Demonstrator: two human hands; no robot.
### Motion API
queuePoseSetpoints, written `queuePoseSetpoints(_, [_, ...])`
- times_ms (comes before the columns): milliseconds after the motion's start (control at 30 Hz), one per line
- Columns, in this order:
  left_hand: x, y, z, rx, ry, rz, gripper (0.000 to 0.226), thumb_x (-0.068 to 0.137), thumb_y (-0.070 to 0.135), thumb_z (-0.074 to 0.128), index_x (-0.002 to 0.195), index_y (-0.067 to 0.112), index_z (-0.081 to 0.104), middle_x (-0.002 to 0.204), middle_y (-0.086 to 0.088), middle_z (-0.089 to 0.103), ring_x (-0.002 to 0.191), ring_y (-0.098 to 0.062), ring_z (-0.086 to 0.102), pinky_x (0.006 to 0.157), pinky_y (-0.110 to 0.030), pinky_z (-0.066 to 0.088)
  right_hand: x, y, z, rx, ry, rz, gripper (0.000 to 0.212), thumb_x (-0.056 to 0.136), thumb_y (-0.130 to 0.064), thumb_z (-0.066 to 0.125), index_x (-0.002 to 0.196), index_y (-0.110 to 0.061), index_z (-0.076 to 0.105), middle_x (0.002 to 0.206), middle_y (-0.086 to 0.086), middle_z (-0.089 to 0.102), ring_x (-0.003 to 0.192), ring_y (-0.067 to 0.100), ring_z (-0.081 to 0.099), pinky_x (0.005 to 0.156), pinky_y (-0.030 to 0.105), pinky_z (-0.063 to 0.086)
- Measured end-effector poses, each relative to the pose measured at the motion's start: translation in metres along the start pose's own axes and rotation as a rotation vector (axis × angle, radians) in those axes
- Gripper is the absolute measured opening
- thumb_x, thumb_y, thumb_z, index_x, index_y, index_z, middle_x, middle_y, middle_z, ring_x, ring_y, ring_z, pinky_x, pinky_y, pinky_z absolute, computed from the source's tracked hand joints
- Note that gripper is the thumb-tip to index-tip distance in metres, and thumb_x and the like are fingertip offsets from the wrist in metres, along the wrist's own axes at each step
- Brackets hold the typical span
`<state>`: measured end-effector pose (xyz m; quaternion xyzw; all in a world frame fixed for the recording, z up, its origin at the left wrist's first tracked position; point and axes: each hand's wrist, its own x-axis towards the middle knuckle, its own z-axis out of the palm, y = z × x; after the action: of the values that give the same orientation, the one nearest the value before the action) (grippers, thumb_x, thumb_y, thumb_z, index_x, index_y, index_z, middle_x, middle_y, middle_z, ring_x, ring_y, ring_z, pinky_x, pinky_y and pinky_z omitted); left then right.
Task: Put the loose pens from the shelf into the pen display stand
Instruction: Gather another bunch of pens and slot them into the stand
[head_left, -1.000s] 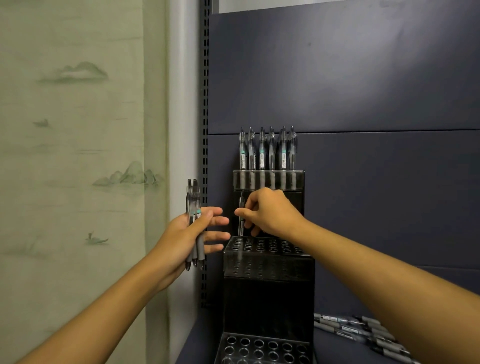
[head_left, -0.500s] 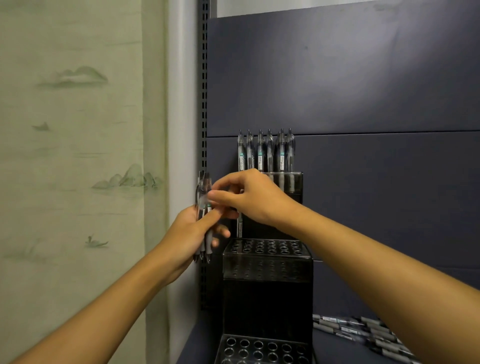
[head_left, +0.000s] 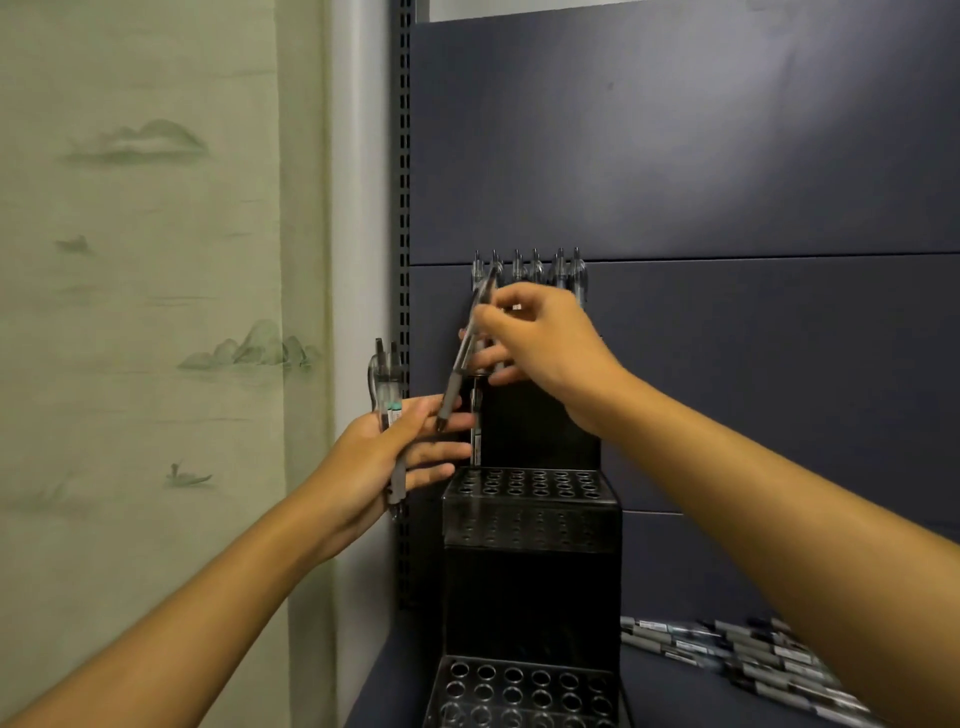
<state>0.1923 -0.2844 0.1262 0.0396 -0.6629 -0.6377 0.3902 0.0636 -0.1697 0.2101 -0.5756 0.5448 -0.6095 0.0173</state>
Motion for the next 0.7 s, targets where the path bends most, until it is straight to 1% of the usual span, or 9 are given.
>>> queuePoseSetpoints(67, [-0.001,-0.003,-0.005,0.008,0.014,-0.013,0.030,0.102,0.025,0.040,0.117,0.012,0.063,0.109,-0.007,0.075,0.088,-0.020,0.074,0.079,-0.030,0.059,0.001,-0.001,-0.008,0.012,0.050,-0.009,0.011,0.096,-0.014,0.060,0.102,-0.008,0.067,0.093,0.011,0.074,0.075,0.025,0.074,0.059,0.027,0.060])
queuePoseSetpoints(167, [-0.002,-0.008,-0.015,0.031,0.042,-0.033,0.031,0.102,0.025,0.040,0.119,0.012,0.063,0.111,-0.005,0.074,0.090,-0.020,0.073,0.081,-0.031,0.058,0.003,0.007,-0.020,-0.148,0.113,-0.054,0.012,0.096,-0.019,0.062,0.105,-0.011,0.066,0.090,0.009,0.073,0.071,0.017,0.075,0.061,0.025,0.061])
queuePoseSetpoints(233, [-0.001,-0.011,-0.020,0.039,0.067,-0.051,0.031,0.102,0.025,0.041,0.119,0.012,0.064,0.112,-0.006,0.074,0.090,-0.020,0.073,0.080,-0.030,0.059,0.003,0.016,-0.026,-0.208,0.129,-0.035,0.015,0.096,-0.020,0.063,0.108,-0.012,0.065,0.090,0.007,0.072,0.068,0.014,0.074,0.060,0.021,0.059])
queuePoseSetpoints(333, [-0.002,-0.014,-0.024,0.041,0.078,-0.071,0.030,0.101,0.026,0.043,0.119,0.013,0.064,0.109,-0.005,0.075,0.087,-0.019,0.074,0.076,-0.029,0.060,0.000,0.031,-0.029,-0.239,0.114,0.001,0.013,0.097,-0.021,0.063,0.106,-0.013,0.065,0.092,0.006,0.073,0.067,0.012,0.074,0.058,0.019,0.058])
queuePoseSetpoints(500, [-0.003,-0.017,-0.025,0.034,0.075,-0.074,0.029,0.100,0.026,0.046,0.117,0.014,0.065,0.103,-0.005,0.076,0.082,-0.017,0.073,0.074,-0.028,0.060,-0.005,0.048,-0.024,-0.234,0.095,0.046,0.004,0.097,-0.020,0.062,0.098,-0.016,0.064,0.092,0.009,0.073,0.068,0.014,0.074,0.060,0.022,0.059])
queuePoseSetpoints(600, [-0.004,-0.018,-0.026,0.018,0.079,-0.075,0.029,0.101,0.025,0.045,0.118,0.013,0.065,0.099,-0.003,0.076,0.080,-0.017,0.073,0.072,-0.027,0.060,-0.006,0.053,-0.019,-0.254,0.074,0.063,0.011,0.097,-0.021,0.062,0.102,-0.012,0.066,0.091,0.007,0.074,0.068,0.013,0.074,0.060,0.021,0.059])
queuePoseSetpoints(700, [-0.004,-0.019,-0.028,0.006,0.082,-0.076,0.029,0.101,0.025,0.045,0.119,0.014,0.065,0.099,-0.003,0.076,0.080,-0.017,0.073,0.071,-0.027,0.060,-0.008,0.058,-0.013,-0.284,0.037,0.069,0.015,0.097,-0.022,0.062,0.108,-0.013,0.065,0.091,0.006,0.074,0.069,0.013,0.074,0.064,0.025,0.061])
